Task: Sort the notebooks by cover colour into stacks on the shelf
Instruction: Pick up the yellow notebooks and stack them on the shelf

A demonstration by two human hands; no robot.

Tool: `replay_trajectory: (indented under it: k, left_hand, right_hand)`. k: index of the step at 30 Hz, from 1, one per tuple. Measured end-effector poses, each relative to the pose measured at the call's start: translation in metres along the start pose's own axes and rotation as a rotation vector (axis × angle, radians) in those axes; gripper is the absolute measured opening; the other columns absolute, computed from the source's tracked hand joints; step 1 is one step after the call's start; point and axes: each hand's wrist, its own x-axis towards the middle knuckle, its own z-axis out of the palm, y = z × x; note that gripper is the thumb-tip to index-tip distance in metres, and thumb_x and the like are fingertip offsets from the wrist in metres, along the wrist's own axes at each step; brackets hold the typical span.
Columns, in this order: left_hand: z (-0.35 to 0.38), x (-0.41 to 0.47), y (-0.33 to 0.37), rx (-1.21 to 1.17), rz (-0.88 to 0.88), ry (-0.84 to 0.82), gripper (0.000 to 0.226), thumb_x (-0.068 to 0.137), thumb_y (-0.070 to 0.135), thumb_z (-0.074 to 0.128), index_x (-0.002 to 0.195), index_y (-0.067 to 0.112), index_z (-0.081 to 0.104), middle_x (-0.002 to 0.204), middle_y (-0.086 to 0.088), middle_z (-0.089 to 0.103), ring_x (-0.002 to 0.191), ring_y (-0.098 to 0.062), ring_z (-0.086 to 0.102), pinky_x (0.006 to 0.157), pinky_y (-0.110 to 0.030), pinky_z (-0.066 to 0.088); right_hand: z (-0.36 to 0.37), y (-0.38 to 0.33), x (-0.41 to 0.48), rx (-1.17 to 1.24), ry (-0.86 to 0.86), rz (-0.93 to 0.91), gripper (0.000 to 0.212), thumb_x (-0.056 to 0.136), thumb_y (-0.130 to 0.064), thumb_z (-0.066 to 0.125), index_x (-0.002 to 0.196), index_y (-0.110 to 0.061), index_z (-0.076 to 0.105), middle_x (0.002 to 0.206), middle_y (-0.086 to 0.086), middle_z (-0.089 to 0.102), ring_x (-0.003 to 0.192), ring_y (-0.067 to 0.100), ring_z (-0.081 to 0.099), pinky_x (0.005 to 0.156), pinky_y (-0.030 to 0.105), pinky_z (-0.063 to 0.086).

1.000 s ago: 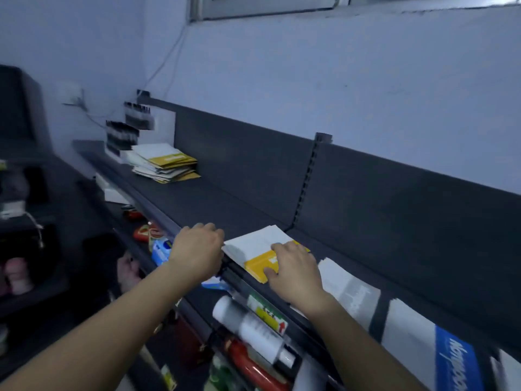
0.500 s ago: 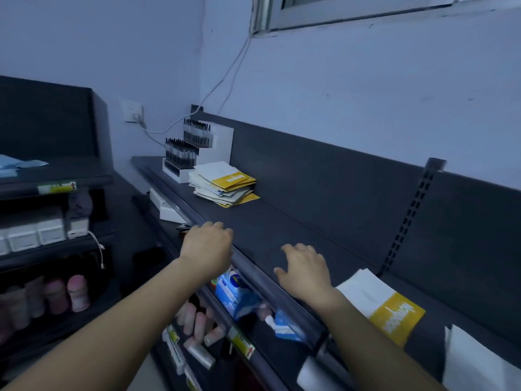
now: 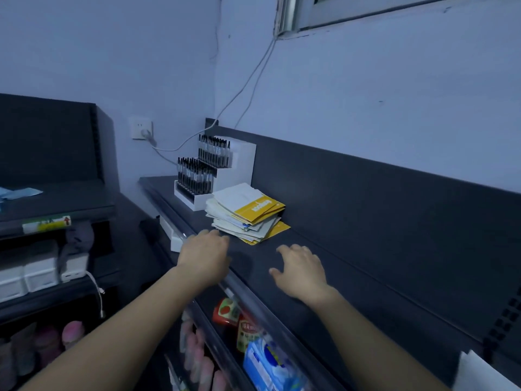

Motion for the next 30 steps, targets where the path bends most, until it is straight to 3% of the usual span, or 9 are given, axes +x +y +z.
replay_trajectory:
  k: [12,18,22,30]
  left_hand:
    - [0.035,0.125,-0.062,-0.029,0.013,-0.005,0.034,0.094,0.036,0.045,0.12,0.016,0.055,0.123,-0.005,0.054,0.117,-0.025,0.049,0.09,-0.037,0.043]
    - [0.06,0.195,-0.086,-0.057,0.094,0.016,0.032,0.095,0.033,0.044,0.122,0.016,0.052,0.125,-0.006,0.05,0.119,-0.027,0.047,0.093,-0.04,0.041]
    - [0.071,0.237,-0.098,-0.097,0.135,-0.037,0.038,0.1,0.037,0.038,0.127,0.013,0.047,0.127,-0.009,0.048,0.121,-0.028,0.046,0.093,-0.04,0.04]
    - [0.086,0.287,-0.096,-0.18,0.204,-0.034,0.039,0.097,0.043,0.045,0.108,0.009,0.06,0.108,-0.01,0.056,0.103,-0.028,0.055,0.081,-0.035,0.044]
  right_hand:
    - [0.028,-0.027,0.136,0.079,0.019,0.035,0.044,0.092,-0.048,0.05,0.122,-0.016,0.053,0.124,0.005,0.055,0.121,0.026,0.046,0.092,0.037,0.041]
    - [0.04,-0.036,0.185,0.097,0.008,0.116,0.053,0.09,-0.043,0.058,0.134,-0.017,0.047,0.135,0.003,0.049,0.126,0.025,0.041,0.096,0.036,0.041]
    - [0.039,-0.036,0.211,0.088,-0.043,0.152,0.033,0.09,-0.039,0.058,0.119,-0.023,0.06,0.126,0.0,0.059,0.116,0.027,0.054,0.089,0.041,0.049]
    - [0.036,-0.039,0.235,0.102,-0.029,0.248,0.032,0.095,-0.039,0.052,0.122,-0.024,0.063,0.127,-0.004,0.061,0.111,0.021,0.057,0.091,0.036,0.048]
